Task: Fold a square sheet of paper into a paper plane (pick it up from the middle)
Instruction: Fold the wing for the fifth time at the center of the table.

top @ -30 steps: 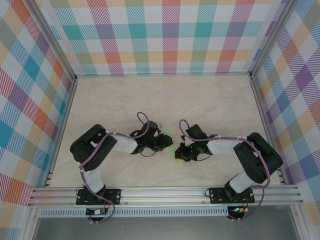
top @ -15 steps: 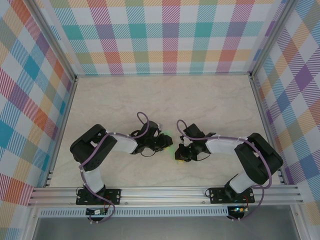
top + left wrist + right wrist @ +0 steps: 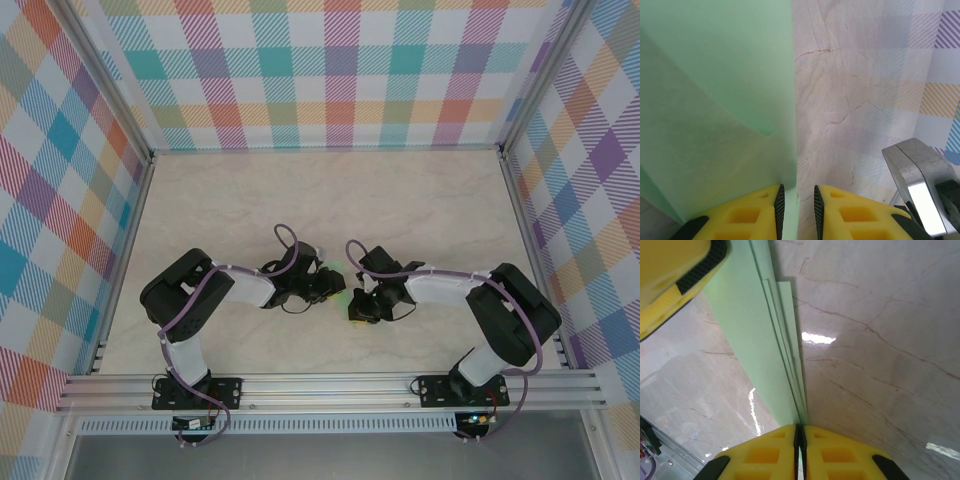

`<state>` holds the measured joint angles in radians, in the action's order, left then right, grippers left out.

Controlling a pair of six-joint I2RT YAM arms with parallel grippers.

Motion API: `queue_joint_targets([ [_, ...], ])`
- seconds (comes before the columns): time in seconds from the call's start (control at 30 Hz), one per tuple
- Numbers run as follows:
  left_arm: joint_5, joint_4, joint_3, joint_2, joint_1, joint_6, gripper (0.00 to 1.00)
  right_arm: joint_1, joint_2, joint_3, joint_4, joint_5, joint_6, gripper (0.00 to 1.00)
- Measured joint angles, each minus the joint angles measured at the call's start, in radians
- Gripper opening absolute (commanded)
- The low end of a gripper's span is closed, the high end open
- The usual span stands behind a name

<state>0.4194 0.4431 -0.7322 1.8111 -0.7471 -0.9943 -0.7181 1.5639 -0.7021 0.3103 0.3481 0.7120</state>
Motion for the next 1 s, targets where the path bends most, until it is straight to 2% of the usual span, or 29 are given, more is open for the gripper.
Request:
queue_joint_targets([
  [0.23,0.000,-0.014,-0.005,0.000,-0.001,0.000,0.25,-0.008,0.000,-0.012,0.033,-0.008,-0.019,0.16],
  [0.57,0.000,-0.015,-0.006,0.000,-0.001,0.000,0.25,-0.029,0.018,-0.050,0.099,-0.053,-0.034,0.12],
  [1.0,-0.001,-0.015,-0.006,0.000,-0.001,0.000,0.24,-0.062,0.038,-0.093,0.154,-0.113,-0.040,0.12],
])
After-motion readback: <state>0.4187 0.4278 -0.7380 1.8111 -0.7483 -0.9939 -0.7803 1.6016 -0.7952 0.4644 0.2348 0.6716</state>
